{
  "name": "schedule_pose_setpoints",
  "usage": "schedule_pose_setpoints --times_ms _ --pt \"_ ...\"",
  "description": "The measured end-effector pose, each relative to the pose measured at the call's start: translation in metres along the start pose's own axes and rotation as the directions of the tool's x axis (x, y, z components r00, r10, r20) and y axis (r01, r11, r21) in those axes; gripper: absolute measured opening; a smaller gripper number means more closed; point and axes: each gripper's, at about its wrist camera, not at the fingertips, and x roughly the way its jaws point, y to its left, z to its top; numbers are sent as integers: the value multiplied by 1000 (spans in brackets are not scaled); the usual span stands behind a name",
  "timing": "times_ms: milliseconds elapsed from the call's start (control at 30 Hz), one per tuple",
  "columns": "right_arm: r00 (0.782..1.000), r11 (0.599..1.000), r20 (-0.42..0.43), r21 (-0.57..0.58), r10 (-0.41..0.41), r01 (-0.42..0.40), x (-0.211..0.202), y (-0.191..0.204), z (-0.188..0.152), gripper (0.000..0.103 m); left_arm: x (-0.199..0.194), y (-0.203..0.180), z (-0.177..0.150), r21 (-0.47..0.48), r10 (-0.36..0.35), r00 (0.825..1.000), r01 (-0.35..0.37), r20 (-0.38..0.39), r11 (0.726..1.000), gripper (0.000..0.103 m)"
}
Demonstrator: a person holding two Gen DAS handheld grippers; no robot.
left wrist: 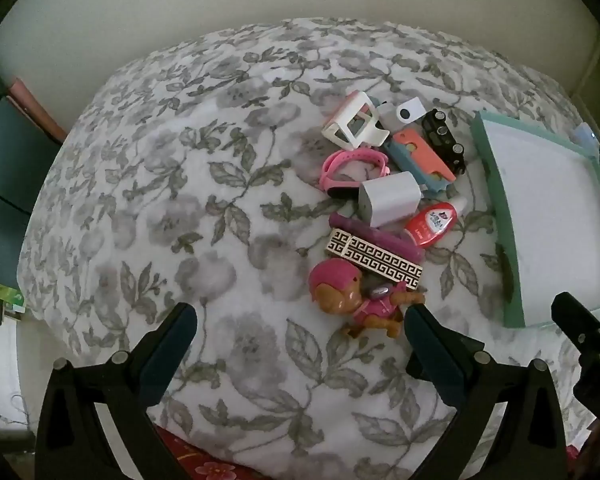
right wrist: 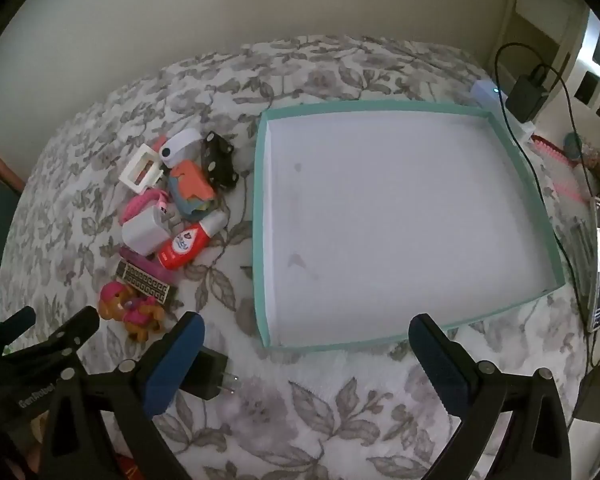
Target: Organize rigid objects
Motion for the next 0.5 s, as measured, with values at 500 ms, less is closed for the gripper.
schedule_pose_setpoints --times_ms 500 --pt "1000 1000 4 -14 -3 3 0 0 1 103 3 7 -6 -21 9 1000 -10 -14 1000 103"
